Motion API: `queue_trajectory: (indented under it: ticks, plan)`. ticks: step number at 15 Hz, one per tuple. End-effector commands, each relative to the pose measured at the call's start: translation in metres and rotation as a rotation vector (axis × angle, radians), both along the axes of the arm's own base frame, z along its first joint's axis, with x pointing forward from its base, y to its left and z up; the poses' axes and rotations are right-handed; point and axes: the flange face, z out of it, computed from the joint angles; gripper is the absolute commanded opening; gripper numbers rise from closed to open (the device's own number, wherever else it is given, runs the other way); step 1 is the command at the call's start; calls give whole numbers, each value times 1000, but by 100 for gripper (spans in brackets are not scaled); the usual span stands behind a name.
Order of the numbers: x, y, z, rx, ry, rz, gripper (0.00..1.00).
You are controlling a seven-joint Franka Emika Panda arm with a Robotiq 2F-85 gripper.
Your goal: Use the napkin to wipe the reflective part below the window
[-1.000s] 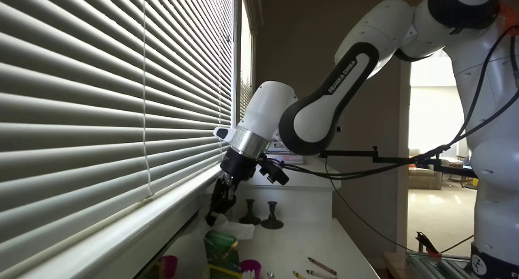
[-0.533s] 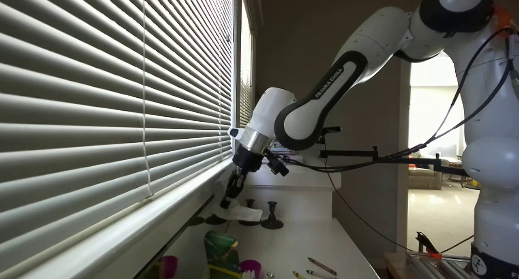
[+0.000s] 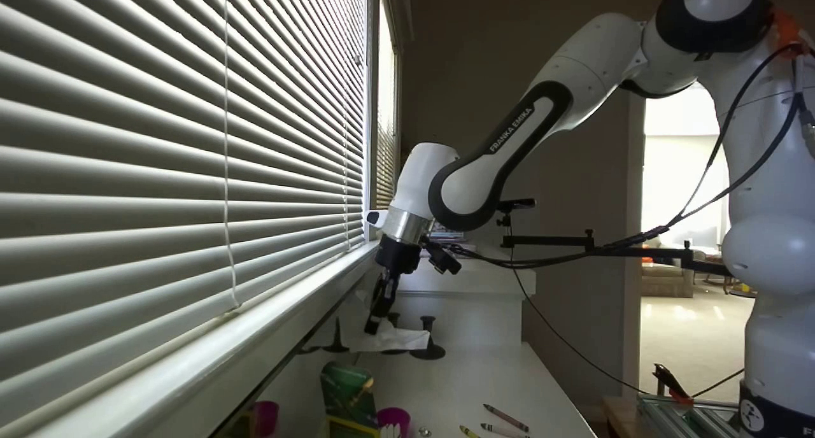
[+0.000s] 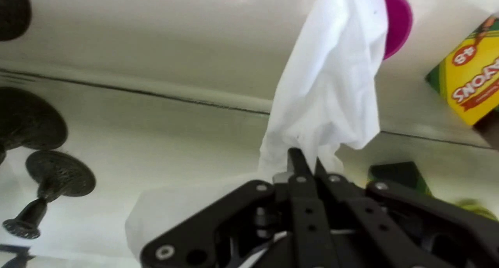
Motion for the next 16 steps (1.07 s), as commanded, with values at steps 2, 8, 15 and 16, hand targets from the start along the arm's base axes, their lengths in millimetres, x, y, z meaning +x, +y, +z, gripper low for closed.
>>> queue_trajectory:
  ticks: [2,8,15,16]
  plan:
    - [-44,33,-3,-41,141,20,0]
    - [-104,61,4,-67,262,39,0]
    - [-146,101,-16,-25,228,222,0]
    - [-151,105,-21,-22,216,237,0]
